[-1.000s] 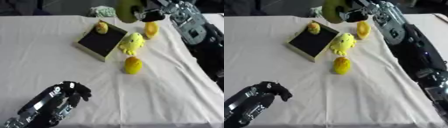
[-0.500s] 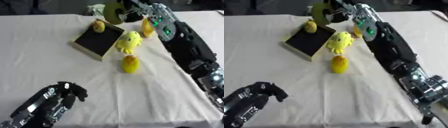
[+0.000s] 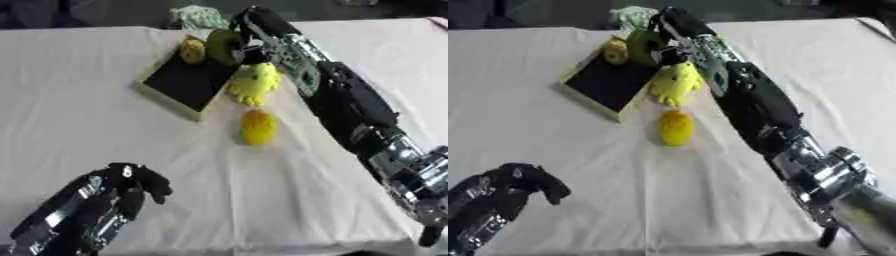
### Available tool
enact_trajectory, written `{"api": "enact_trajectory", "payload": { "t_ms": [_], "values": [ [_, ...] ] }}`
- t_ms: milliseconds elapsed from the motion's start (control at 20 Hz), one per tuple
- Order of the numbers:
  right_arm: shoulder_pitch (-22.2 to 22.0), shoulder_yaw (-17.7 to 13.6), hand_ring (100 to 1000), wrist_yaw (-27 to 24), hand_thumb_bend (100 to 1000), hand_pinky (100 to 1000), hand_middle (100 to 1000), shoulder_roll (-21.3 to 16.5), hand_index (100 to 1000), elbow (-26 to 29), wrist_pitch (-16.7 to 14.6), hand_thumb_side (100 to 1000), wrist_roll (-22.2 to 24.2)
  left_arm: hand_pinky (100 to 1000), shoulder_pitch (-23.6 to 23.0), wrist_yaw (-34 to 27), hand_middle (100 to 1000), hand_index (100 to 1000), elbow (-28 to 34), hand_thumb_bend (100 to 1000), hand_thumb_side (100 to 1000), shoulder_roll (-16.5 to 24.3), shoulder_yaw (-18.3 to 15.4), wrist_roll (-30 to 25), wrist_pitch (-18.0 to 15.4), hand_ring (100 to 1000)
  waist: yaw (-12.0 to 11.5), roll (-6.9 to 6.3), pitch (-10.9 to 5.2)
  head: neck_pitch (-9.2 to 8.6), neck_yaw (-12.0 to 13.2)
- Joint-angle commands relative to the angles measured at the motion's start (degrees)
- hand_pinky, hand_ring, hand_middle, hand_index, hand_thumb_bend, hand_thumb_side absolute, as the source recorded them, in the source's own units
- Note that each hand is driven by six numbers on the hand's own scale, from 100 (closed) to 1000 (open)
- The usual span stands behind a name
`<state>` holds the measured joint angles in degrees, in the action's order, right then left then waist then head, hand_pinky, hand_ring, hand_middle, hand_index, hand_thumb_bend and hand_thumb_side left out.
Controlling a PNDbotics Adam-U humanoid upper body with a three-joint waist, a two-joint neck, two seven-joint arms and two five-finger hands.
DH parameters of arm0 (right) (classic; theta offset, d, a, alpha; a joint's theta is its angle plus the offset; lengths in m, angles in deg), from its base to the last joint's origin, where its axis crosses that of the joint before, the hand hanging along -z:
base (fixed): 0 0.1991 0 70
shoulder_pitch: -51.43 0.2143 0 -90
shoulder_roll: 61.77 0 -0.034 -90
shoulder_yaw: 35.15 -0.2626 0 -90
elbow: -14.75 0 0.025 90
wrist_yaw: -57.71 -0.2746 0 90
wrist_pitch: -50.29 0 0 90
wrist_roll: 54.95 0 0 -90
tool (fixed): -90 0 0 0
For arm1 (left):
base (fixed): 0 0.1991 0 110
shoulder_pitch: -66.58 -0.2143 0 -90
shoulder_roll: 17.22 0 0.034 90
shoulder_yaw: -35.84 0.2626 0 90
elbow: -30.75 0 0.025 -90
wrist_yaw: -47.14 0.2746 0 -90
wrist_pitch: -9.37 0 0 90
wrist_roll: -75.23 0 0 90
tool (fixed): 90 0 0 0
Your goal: Pick up objects on the table and place them in the box.
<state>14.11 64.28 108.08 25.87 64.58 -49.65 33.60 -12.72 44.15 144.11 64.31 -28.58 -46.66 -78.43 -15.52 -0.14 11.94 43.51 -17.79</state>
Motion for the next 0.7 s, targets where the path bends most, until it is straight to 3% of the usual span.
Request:
{"api": "enact_trajectory", "payload": {
  "t_ms": [50, 200, 300, 500, 700],
  "values": [
    [1.5, -0.1, 562, 1.1, 100, 534, 473, -0.2, 720, -0.7, -0.7, 121, -3.0, 727, 0.7, -0.3, 527, 739, 1.2, 100, 705, -0.1, 0.2, -0.4, 0.0, 698, -0.1, 0.04, -0.84, -0.7, -0.2],
    [1.4, 0.6, 581, 1.4, 100, 550, 504, 0.2, 753, -1.5, -2.2, 133, -4.2, 727, 0.8, -0.4, 527, 738, 1.2, 100, 703, -0.1, 0.2, -0.4, 0.0, 698, -0.1, 0.07, -0.85, -0.82, -0.3],
    [1.3, 1.2, 611, 2.0, 100, 578, 542, 0.4, 787, -1.3, -3.5, 198, -3.6, 726, 0.8, -0.4, 527, 738, 1.2, 100, 702, -0.1, 0.2, -0.4, 0.1, 697, -0.1, 0.1, -0.88, -0.94, -0.3],
    [1.2, 2.3, 672, 4.7, 100, 635, 617, 0.2, 839, -0.1, -6.1, 190, -0.9, 726, 0.9, -0.5, 526, 738, 1.2, 100, 700, -0.1, 0.3, -0.5, 0.0, 697, -0.1, 0.16, -0.95, -1.0, -0.5],
    [1.1, 3.3, 755, 8.2, 100, 731, 745, -0.8, 905, 1.8, -8.2, 268, 2.3, 727, 0.9, -0.5, 527, 738, 1.2, 100, 699, 0.0, 0.3, -0.5, 0.1, 698, 0.1, 0.3, -1.07, -0.91, -0.4]
  ]
}}
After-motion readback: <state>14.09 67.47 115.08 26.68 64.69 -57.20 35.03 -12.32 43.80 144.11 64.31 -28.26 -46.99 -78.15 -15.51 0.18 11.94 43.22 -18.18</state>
